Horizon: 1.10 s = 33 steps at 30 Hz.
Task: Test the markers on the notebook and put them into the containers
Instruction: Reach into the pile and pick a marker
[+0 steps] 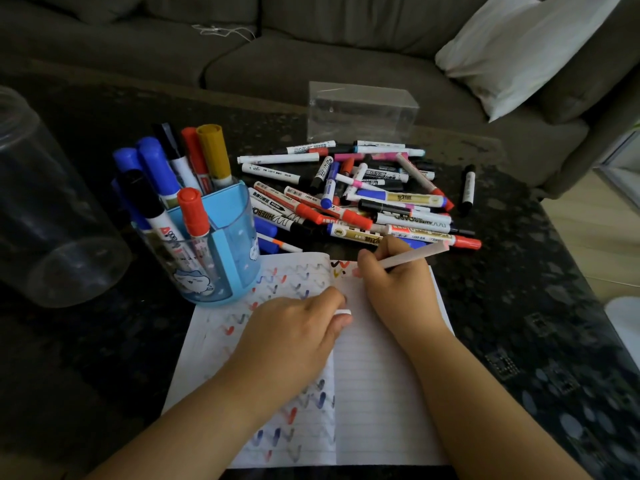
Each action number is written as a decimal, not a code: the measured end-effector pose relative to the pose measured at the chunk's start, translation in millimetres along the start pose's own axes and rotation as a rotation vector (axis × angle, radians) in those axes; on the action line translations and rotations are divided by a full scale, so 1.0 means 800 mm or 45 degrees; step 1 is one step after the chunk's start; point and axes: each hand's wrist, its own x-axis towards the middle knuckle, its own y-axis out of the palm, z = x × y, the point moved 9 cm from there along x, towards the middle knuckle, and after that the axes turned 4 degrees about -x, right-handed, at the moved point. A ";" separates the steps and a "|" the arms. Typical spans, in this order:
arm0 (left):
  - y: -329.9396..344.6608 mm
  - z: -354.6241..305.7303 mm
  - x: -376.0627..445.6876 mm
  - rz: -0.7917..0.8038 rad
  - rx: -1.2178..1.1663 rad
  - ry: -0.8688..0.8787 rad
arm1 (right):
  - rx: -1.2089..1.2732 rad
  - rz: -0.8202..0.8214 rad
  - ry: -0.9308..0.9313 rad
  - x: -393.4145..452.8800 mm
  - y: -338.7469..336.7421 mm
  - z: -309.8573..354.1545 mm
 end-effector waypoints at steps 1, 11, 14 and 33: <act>0.001 0.000 0.000 0.003 -0.004 -0.003 | 0.039 -0.004 0.034 0.000 -0.003 -0.002; -0.017 0.007 -0.002 -0.008 -0.162 -0.269 | 0.365 -0.032 0.380 -0.008 -0.018 -0.017; -0.015 0.028 -0.010 0.028 -0.493 -0.563 | 0.521 0.031 0.430 -0.022 -0.029 0.002; -0.132 -0.079 -0.065 -0.014 -1.018 -0.724 | 0.595 0.396 0.057 -0.170 -0.088 0.163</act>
